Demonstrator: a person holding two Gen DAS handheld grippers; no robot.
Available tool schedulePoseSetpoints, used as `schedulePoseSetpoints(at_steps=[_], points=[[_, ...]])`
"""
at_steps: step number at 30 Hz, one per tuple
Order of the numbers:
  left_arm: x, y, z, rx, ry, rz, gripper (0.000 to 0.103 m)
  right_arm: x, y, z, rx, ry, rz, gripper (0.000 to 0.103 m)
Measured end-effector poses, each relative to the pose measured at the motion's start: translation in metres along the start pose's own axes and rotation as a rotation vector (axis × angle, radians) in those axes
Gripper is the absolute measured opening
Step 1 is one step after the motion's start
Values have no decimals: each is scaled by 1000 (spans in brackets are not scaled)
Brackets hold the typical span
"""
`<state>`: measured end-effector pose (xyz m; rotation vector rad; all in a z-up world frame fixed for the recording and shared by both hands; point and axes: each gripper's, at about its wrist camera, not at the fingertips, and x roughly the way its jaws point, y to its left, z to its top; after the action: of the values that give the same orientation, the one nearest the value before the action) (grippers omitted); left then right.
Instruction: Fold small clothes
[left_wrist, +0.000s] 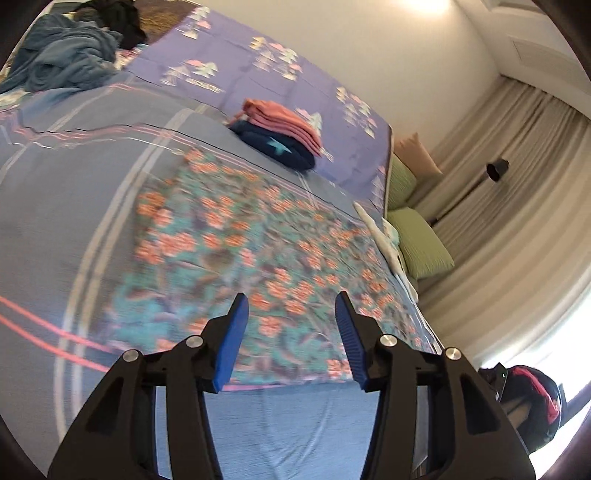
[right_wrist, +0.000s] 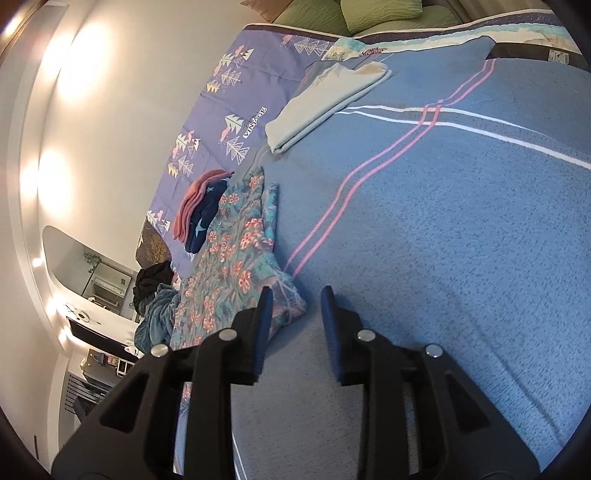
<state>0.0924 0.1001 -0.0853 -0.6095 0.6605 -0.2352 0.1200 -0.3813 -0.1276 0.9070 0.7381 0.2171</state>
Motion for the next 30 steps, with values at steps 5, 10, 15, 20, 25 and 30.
schedulePoseSetpoints(at_steps=[5,10,15,20,25,30], points=[[21,-9,-6,24,43,9,50,1,0,0,-3,3,1,25],[31,-9,22,-4,34,-15,50,11,23,19,5,11,59,28],[63,-22,68,31,9,76,50,73,88,52,-42,117,208,28],[132,-7,102,32,74,231,35,172,136,70,-151,273,108,2],[180,34,115,47,132,457,27,240,117,94,-146,312,-102,0],[168,64,131,19,48,571,19,246,98,114,-111,245,-138,0]])
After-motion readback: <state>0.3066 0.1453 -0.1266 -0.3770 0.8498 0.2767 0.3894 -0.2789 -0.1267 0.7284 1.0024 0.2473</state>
